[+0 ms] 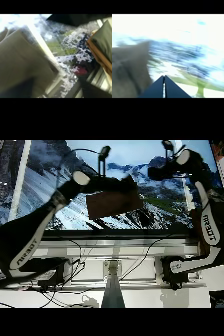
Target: Fold the clothes and pants, and hang the long-sleeved shirts on hangers.
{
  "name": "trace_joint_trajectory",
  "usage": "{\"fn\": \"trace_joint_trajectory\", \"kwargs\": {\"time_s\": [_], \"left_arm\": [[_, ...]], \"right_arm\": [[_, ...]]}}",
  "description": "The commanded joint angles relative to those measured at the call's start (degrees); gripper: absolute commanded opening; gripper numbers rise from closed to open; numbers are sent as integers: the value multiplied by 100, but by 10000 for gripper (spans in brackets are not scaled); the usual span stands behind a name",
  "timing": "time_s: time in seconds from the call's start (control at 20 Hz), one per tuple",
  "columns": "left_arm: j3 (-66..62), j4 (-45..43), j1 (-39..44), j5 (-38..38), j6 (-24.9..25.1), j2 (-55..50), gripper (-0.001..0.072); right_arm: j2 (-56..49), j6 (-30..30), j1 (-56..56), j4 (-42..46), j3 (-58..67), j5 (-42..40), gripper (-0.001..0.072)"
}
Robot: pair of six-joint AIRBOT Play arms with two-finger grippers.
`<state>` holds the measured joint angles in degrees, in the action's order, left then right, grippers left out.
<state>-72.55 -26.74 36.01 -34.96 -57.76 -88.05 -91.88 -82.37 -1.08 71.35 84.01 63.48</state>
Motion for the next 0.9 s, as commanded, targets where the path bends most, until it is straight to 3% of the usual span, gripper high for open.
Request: {"fn": "trace_joint_trajectory", "kwargs": {"time_s": [0.0,0.05,0.15,0.3,0.35,0.45,0.5,0.7,0.8,0.85], "left_arm": [[-2,-164,555,719,81,-321,693],[-2,-448,540,706,79,-293,692],[-2,-1034,374,564,76,-208,692],[-2,-2144,-28,-24,76,2,686],[-2,-2610,-201,-284,72,87,655],[-2,-3523,-595,-813,-107,273,372],[-2,-3939,-811,-1058,-319,374,299],[-2,-5630,-1860,-2122,-533,890,286],[-2,-5768,-2374,-2577,-531,1143,286],[-2,-5768,-2592,-2730,-531,1237,286]], "right_arm": [[26,249,-861,59,-177,232,367],[-37,229,-953,39,-295,273,637],[-284,238,-999,-201,-485,614,653],[-754,629,-837,-1530,-754,942,676],[-892,778,-693,-1888,-837,892,676],[-1117,859,-289,-2083,-872,730,675],[-1191,863,-63,-2120,-872,632,675],[-1285,861,839,-2173,-870,122,647],[-1283,861,1152,-2203,-872,31,490],[-1281,883,1276,-2203,-870,-22,362]]}}
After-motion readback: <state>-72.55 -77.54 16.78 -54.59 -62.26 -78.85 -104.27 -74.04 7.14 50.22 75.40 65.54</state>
